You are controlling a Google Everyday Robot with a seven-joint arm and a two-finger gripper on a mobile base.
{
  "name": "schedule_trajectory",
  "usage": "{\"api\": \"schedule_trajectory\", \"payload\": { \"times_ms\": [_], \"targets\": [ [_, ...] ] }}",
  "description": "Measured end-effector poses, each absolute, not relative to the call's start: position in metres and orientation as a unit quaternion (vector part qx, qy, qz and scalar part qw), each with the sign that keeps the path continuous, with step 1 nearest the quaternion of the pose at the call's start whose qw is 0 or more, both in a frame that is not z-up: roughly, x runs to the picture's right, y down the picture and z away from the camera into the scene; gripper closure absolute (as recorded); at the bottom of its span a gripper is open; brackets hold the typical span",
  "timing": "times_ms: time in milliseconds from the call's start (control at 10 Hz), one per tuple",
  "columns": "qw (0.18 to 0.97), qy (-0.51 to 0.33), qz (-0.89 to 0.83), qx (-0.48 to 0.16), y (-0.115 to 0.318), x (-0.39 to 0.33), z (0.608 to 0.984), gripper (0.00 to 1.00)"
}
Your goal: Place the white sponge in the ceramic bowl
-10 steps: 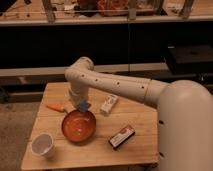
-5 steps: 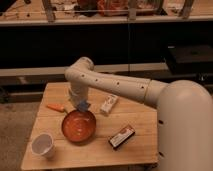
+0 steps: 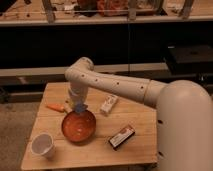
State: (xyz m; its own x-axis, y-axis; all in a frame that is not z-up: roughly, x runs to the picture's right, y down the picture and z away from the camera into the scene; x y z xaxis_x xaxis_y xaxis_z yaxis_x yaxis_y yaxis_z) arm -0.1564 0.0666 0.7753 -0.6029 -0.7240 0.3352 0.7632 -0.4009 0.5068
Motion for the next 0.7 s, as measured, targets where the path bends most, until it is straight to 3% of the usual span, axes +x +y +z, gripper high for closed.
{"api": "schedule_trajectory", "payload": {
  "times_ms": [200,400,700],
  "targets": [
    [0.443,-0.320,-0.837,-0.029,0.0665,-0.1569,0.7758,0.36],
    [0.441,-0.321,-0.838,-0.027,0.0660,-0.1578,0.7763,0.22],
    [0.439,-0.321,-0.839,-0.025,0.0659,-0.1588,0.7771,0.20]
  ]
}}
